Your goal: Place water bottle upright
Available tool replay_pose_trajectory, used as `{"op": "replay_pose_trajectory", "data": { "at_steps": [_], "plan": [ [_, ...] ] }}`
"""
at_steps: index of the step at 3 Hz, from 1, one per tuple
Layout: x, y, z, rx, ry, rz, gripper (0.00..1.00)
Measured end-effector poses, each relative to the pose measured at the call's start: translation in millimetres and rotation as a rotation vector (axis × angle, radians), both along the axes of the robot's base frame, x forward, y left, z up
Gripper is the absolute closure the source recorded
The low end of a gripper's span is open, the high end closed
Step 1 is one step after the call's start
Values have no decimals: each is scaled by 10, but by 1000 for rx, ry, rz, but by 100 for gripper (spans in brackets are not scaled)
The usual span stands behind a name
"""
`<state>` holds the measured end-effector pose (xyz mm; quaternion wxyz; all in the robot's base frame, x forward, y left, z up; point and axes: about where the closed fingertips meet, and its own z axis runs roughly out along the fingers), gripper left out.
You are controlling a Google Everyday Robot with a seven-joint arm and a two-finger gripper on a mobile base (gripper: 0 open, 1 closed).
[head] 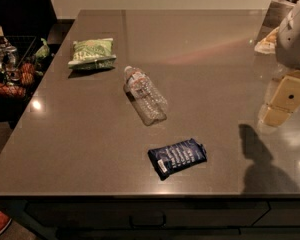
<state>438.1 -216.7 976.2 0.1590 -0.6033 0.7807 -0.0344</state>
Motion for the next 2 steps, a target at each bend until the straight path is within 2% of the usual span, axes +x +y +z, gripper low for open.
{"op": "replay_pose_trajectory", "data": {
  "at_steps": [1,2],
  "plan": [
    [2,5,6,0,-2,0,0],
    [111,176,-13,13,13,16,0]
  ]
}}
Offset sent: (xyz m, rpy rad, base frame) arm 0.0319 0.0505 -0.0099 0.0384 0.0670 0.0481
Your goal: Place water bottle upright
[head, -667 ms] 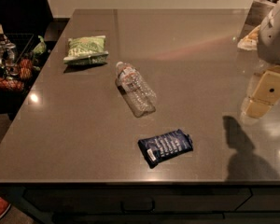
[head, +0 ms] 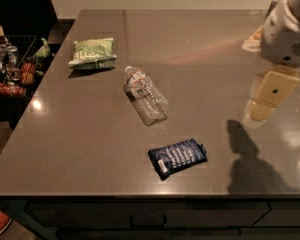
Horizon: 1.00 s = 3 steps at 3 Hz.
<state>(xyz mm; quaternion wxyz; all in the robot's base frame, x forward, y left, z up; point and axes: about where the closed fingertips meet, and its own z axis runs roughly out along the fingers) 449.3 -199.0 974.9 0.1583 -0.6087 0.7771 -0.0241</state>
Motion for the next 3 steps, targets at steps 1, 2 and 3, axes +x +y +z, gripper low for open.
{"op": "replay_pose_trajectory", "data": {
  "at_steps": [1,2,3],
  "plan": [
    [276,345,-74,87,69,-1,0],
    [474,614,-107,163,134,-47,0],
    [714,979,-145,203,159,-117,0]
  ]
}}
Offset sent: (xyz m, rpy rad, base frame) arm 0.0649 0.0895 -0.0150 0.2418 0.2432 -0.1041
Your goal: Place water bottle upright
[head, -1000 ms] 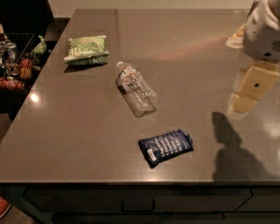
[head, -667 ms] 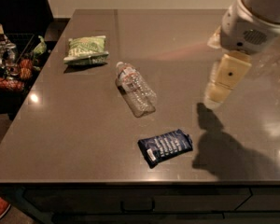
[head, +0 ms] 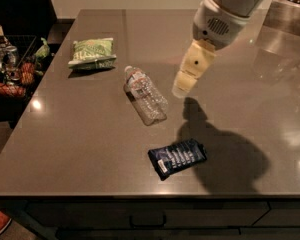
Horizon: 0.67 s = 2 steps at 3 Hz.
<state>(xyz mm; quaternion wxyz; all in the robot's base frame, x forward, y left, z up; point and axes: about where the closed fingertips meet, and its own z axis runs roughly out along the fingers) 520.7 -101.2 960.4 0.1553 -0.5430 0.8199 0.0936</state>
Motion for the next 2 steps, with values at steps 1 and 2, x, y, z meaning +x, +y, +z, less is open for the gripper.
{"op": "replay_pose_trajectory", "data": {
  "at_steps": [1,2],
  "plan": [
    [213,357,-145,-18,24,-72,0],
    [437,608,-396,-84,51,-135,0]
  ]
}}
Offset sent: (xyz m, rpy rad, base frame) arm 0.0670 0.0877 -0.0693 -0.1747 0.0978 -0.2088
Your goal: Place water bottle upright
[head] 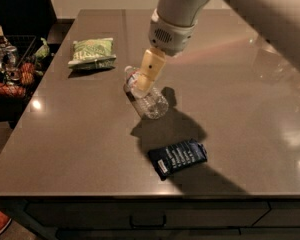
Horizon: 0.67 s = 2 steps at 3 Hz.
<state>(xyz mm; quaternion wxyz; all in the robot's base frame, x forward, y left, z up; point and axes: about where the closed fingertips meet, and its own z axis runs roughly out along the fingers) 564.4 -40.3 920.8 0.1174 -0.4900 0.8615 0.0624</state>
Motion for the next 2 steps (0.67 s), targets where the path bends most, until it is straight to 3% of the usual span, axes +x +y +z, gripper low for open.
{"op": "replay_pose_trajectory", "data": {
  "at_steps": [2],
  "plan": [
    [379,232,-480,-82,65,-114,0]
  ]
}}
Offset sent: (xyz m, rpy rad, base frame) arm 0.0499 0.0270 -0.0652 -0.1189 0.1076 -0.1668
